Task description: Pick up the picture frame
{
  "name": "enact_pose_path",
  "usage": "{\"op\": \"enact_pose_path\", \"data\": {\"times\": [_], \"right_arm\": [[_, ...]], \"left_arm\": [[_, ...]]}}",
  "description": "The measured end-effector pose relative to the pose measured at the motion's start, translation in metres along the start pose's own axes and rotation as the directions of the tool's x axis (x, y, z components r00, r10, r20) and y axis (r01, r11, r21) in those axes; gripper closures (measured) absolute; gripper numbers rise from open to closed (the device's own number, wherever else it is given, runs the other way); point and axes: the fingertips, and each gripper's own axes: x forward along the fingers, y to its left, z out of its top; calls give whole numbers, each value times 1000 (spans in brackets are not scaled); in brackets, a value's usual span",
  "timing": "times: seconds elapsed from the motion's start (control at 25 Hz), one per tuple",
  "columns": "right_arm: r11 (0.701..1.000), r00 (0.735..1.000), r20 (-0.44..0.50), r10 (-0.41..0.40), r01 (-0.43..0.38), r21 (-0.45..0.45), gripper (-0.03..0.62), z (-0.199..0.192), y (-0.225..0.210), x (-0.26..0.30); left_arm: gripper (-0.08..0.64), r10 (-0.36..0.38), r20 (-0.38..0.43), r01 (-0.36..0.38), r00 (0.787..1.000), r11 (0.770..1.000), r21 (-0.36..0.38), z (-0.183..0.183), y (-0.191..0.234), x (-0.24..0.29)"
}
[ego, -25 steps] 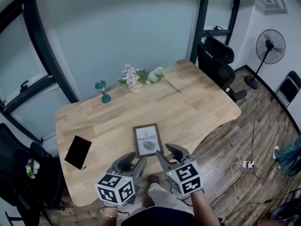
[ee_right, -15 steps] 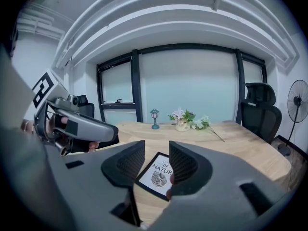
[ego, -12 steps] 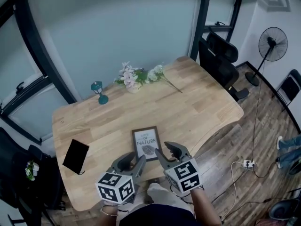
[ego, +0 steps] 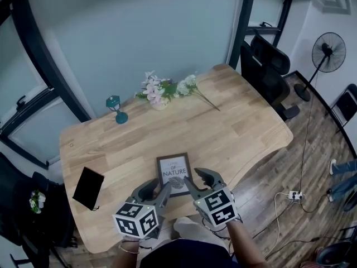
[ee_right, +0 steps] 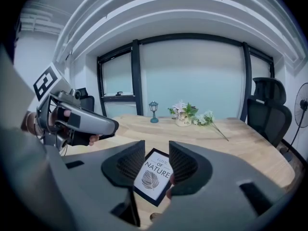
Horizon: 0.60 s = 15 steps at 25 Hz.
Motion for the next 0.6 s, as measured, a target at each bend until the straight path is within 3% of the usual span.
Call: {"op": "enact_pose_path", "data": {"times": [0.6], "right_arm": [[999, 995, -95, 42, -42, 6, 462, -25, -26, 50]], "left_arm": [[397, 33, -56, -36, 998, 998, -45, -7, 36, 48]]}}
